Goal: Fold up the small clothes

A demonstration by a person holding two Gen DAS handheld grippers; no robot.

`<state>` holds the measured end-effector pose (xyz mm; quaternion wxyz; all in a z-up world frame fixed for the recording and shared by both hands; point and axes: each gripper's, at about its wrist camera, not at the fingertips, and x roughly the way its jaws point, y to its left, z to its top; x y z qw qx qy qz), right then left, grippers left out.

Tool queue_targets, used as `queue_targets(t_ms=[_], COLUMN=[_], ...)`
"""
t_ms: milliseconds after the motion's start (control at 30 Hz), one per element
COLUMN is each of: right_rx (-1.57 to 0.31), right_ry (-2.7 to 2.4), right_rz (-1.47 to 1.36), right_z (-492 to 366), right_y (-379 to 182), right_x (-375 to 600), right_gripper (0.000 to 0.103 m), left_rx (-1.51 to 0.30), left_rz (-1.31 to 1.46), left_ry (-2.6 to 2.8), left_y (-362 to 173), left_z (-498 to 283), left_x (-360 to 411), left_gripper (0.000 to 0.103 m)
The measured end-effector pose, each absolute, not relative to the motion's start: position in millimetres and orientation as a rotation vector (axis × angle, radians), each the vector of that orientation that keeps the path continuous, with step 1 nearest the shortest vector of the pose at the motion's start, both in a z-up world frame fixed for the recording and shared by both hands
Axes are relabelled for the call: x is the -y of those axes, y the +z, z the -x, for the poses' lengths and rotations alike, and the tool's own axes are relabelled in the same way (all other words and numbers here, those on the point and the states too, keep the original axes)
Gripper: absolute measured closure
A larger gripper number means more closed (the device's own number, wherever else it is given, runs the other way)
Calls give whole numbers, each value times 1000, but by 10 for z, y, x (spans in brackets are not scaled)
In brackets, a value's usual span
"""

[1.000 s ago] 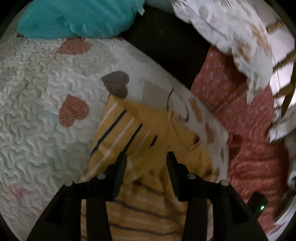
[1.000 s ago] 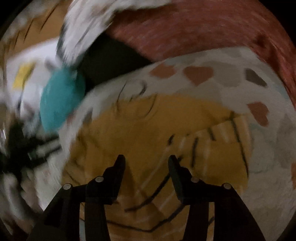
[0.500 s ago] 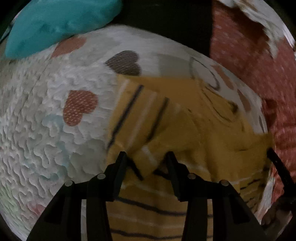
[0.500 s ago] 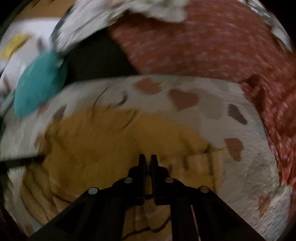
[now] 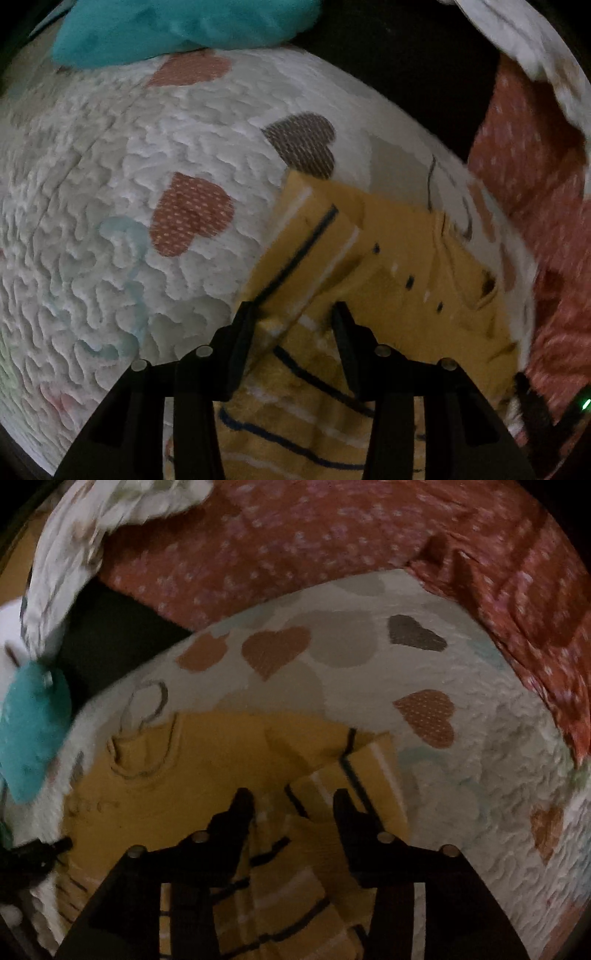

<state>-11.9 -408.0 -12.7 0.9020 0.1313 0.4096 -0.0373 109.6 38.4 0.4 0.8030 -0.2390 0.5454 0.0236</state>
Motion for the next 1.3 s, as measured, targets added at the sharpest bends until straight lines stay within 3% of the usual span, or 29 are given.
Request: queue_targets(t_ms=[267, 467, 633, 767, 1100, 1300], right_rx=[-724, -908, -957, -949, -789, -794], right_ry=[21, 246, 77, 39, -83, -61], right_rz=[-285, -281, -273, -407, -378, -419], right_z=[298, 212, 116, 112, 506, 985], right_y=[125, -204, -402, -385, 27, 87], right_x=[3858, 3398, 3671, 3968, 4148, 4147], right_gripper=[52, 52, 53, 54, 51, 49], left_rx=[-1028, -1154, -1227, -1217, -1140, -1154], left_rz=[529, 422, 483, 567, 579, 580], left_ry=[35, -135, -116, -111, -38, -16], left_y=[414, 162, -89, -49, 252, 241], left_z=[-910, -884, -973, -948, -534, -163], left_x=[-496, -16, -128, -315, -711, -787], left_gripper=[62, 62, 61, 61, 61, 61])
